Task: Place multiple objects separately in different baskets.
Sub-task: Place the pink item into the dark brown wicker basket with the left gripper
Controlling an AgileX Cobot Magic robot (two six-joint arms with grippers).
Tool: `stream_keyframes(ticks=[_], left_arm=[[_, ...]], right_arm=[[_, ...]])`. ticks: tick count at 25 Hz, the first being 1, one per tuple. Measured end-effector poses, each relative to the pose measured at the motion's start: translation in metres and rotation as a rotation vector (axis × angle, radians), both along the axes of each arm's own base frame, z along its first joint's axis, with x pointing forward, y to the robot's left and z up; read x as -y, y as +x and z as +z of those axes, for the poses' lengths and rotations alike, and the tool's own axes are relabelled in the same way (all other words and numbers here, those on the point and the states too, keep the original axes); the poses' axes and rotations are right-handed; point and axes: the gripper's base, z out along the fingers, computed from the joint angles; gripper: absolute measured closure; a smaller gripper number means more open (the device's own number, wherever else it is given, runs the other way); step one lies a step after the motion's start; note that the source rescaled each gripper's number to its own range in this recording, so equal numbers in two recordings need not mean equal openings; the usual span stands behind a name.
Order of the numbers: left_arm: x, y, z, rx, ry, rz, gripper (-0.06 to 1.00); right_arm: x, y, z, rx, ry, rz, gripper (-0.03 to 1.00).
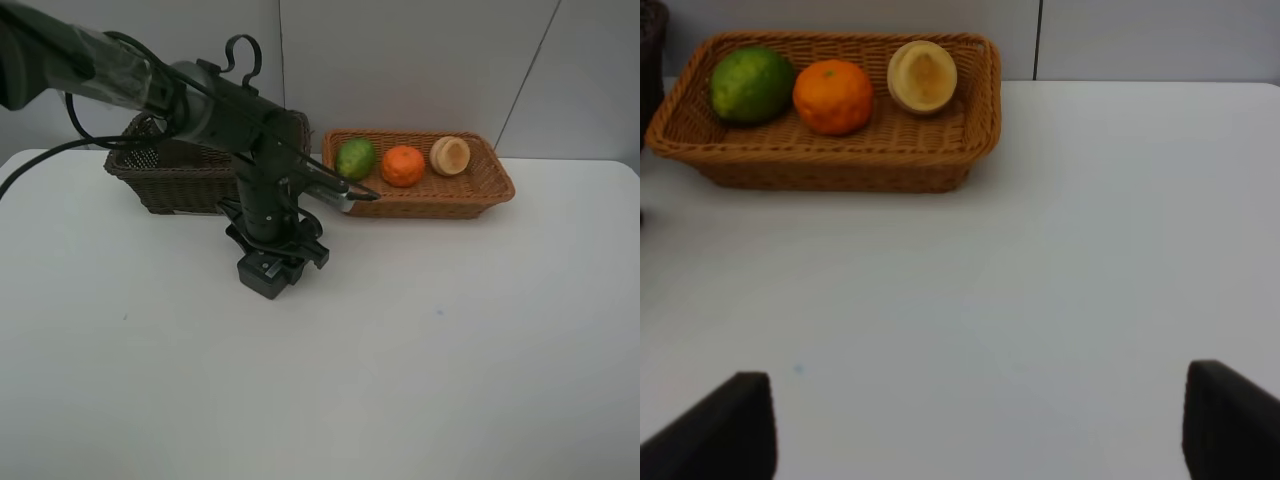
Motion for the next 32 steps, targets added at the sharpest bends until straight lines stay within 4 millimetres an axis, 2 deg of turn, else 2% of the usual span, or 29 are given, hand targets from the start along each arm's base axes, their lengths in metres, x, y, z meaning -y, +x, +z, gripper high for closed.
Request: stream_keyframes(ticks=[13, 18, 24, 32], left_arm=[[0.0, 0.0, 0.003, -0.002, -0.002, 0.003, 0.66], [0.0, -0.001, 0.019, 0.017, -0.016, -0.001, 0.66], [0.001, -0.004, 0.037, 0.039, -0.004, -0.137, 0.66], [0.017, -0.018, 0.039, 0.028, 0.001, -0.394, 0.66]], right_arm=[[0.0, 0.0, 0.0, 0.0, 0.0, 0.0, 0.15], [0.0, 0.0, 0.0, 0.0, 0.0, 0.0, 0.15], [0.0, 0.0, 0.0, 0.0, 0.0, 0.0, 0.15], [0.0, 0.0, 0.0, 0.0, 0.0, 0.0, 0.15]])
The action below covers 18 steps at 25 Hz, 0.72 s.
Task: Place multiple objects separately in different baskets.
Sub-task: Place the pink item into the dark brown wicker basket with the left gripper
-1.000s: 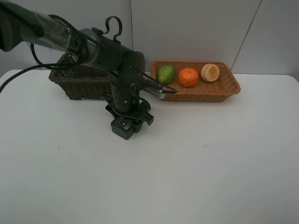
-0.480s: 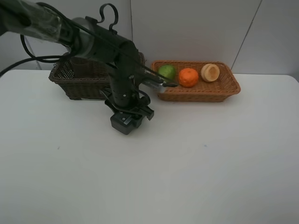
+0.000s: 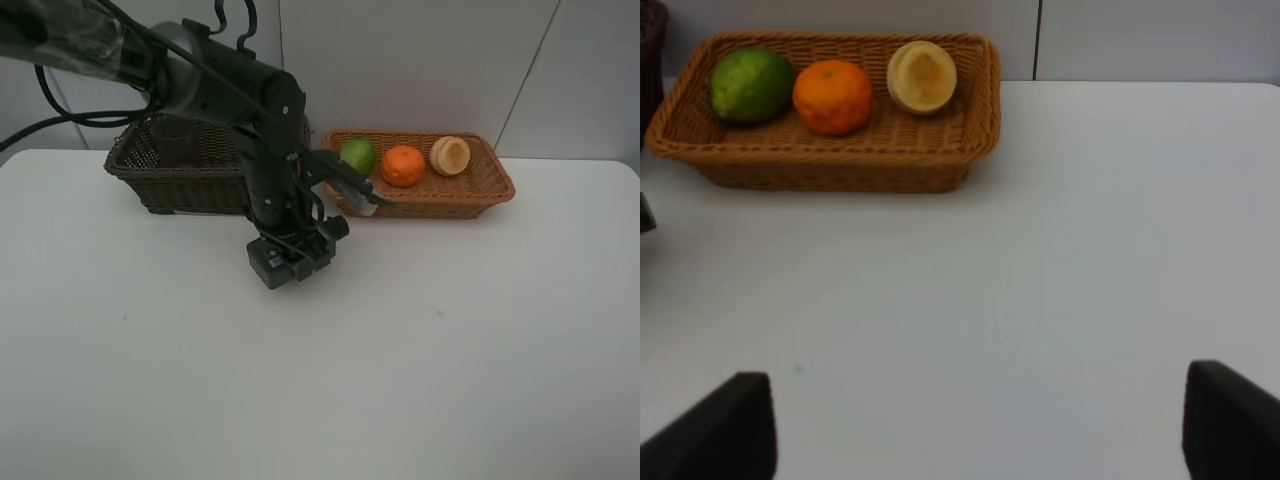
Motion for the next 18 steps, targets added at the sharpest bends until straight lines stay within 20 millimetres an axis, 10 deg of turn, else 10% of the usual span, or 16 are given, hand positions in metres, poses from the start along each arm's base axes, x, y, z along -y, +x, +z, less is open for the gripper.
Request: stream_keyframes(ticks=[10, 18], left_arm=[[0.022, -0.02, 0.014, 0.024, -0.017, -0.142, 0.66], [0.022, -0.03, 0.077, 0.118, -0.133, -0.123, 0.66]], right_arm=[[0.0, 0.0, 0.0, 0.0, 0.0, 0.0, 0.15], [0.0, 0.0, 0.0, 0.0, 0.0, 0.0, 0.15]])
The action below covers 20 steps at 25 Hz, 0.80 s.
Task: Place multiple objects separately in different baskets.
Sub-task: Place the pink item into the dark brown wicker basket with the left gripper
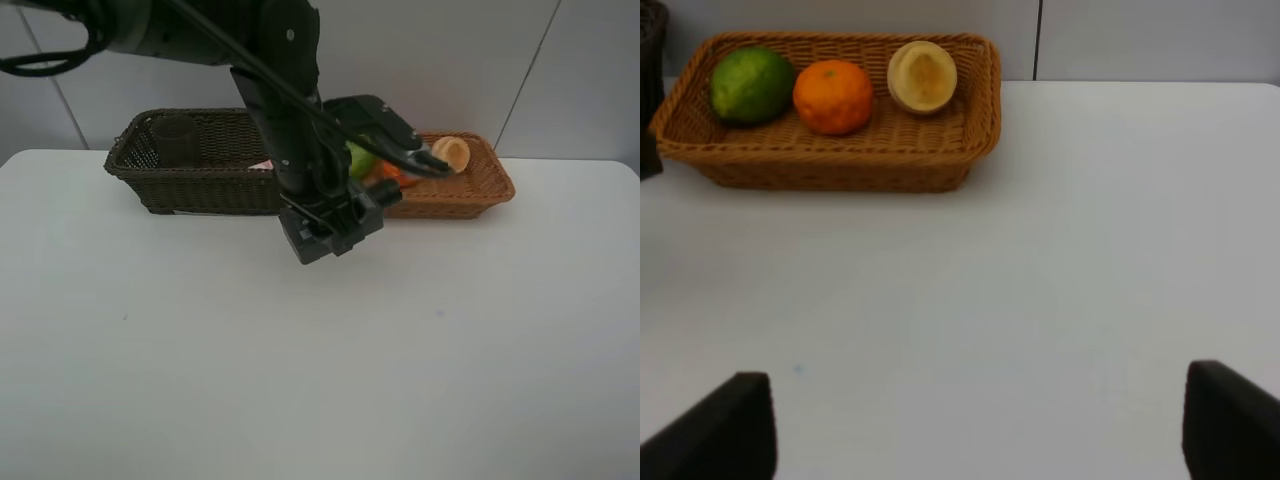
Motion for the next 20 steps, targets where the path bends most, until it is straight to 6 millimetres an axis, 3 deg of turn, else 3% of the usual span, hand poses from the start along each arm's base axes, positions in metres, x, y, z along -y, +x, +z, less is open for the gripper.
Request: stream_keyframes(ticks=[5, 11, 20], left_arm=[[-0.032, 0.02, 0.03, 0.015, -0.096, 0.271, 0.66], [-0.086, 0.057, 0.038, 0.072, -0.143, 0.619, 0.66], [-0.122, 0.095, 0.048, 0.263, -0.282, 0.699, 0.66]], right_arm=[[0.0, 0.0, 0.0, 0.0, 0.0, 0.0, 0.15], [0.0, 0.0, 0.0, 0.0, 0.0, 0.0, 0.15], [0.0, 0.0, 0.0, 0.0, 0.0, 0.0, 0.15]])
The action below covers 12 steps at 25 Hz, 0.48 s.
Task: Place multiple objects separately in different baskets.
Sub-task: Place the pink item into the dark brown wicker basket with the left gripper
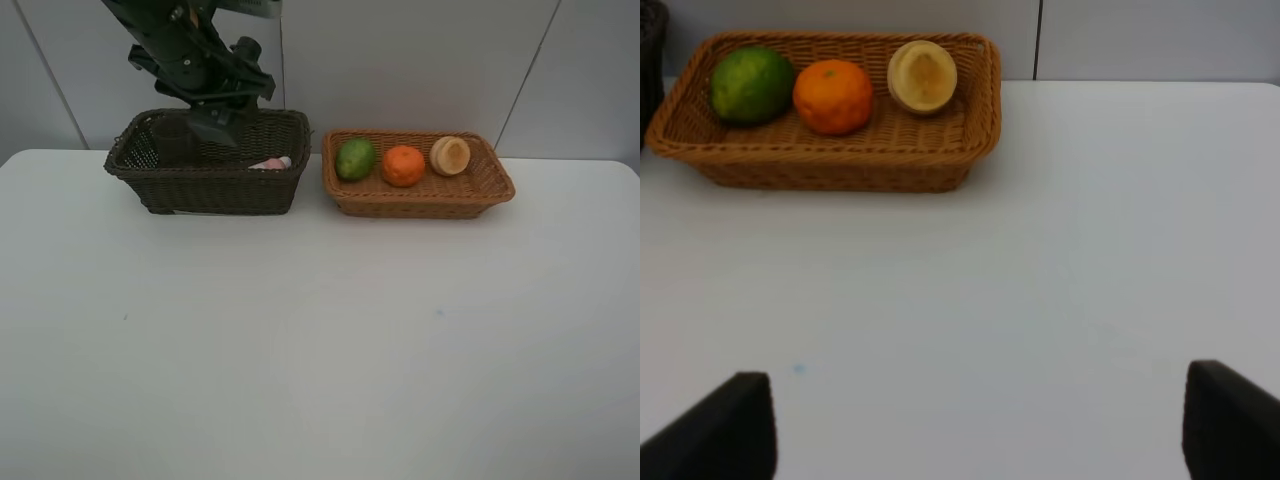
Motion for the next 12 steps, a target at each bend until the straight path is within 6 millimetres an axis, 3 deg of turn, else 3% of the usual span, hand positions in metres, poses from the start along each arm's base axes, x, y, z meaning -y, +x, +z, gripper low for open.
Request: stream_keyframes(ticks=[5, 12], left_arm=[[-0.012, 0.018, -0.011, 0.076, 0.021, -0.008, 0.66], [-0.008, 0.038, -0.037, 0.167, -0.025, -0.051, 0.66]], right_arm=[[0.0, 0.0, 0.0, 0.0, 0.0, 0.0, 0.15], [0.0, 0.0, 0.0, 0.0, 0.0, 0.0, 0.15]])
